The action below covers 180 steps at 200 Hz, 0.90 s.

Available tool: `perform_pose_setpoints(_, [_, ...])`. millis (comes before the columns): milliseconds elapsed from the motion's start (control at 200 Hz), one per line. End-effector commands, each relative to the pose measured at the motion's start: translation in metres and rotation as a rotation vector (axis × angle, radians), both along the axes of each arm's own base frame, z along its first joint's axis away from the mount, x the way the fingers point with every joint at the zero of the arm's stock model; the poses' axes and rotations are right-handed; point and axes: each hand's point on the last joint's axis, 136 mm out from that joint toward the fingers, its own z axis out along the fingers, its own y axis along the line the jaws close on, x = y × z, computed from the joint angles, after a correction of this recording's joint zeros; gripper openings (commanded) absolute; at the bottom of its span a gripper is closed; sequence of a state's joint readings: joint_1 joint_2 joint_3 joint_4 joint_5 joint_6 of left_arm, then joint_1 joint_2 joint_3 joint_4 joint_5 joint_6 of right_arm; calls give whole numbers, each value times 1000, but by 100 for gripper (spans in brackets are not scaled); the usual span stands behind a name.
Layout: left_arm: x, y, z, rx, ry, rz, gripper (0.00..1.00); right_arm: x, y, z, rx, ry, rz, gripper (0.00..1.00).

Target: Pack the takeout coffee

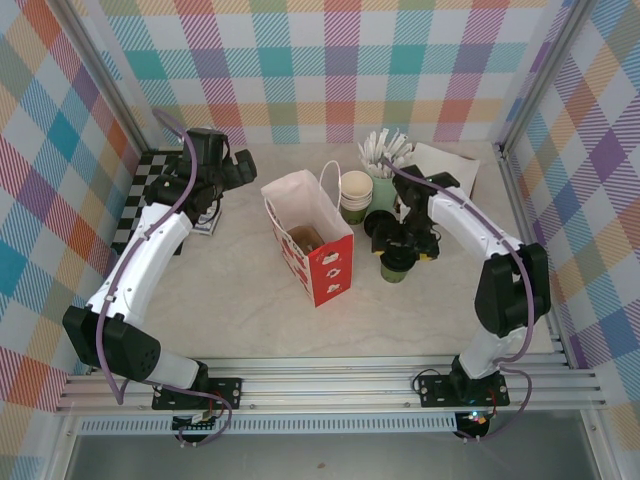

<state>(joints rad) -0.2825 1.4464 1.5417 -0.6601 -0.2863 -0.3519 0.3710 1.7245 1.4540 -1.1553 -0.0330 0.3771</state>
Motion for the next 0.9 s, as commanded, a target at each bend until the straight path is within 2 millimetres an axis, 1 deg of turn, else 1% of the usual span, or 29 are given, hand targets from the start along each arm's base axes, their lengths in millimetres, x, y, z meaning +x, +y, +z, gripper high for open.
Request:
perform_pose_setpoints(0, [-6, 8, 5, 11, -4, 22, 100, -5, -4, -1, -60, 33, 31, 100])
perform_pose_setpoints(60, [-6, 8, 4, 13, -1, 20, 100, -5, -5, -3, -83, 37, 36, 100])
perform_pose_setpoints(190, [-6, 8, 4, 19, -2, 19, 100, -4, -1, -5, -78, 38, 40, 100])
perform_pose_setpoints(460, [-6, 10, 2, 27, 5, 22, 100, -1, -4, -12, -105, 8, 48, 100])
perform_pose_setpoints(670, [-7, 9, 1, 26, 8, 20, 100, -3, 0, -18, -74, 2, 57, 100])
perform_pose_setpoints(785, [-7, 9, 1, 26, 9, 20, 100, -7, -5, -22, -110, 31, 56, 100])
perform_pose_setpoints(895, [-8, 10, 0, 27, 10, 21, 100, -10, -9, -20, -138, 40, 55, 100])
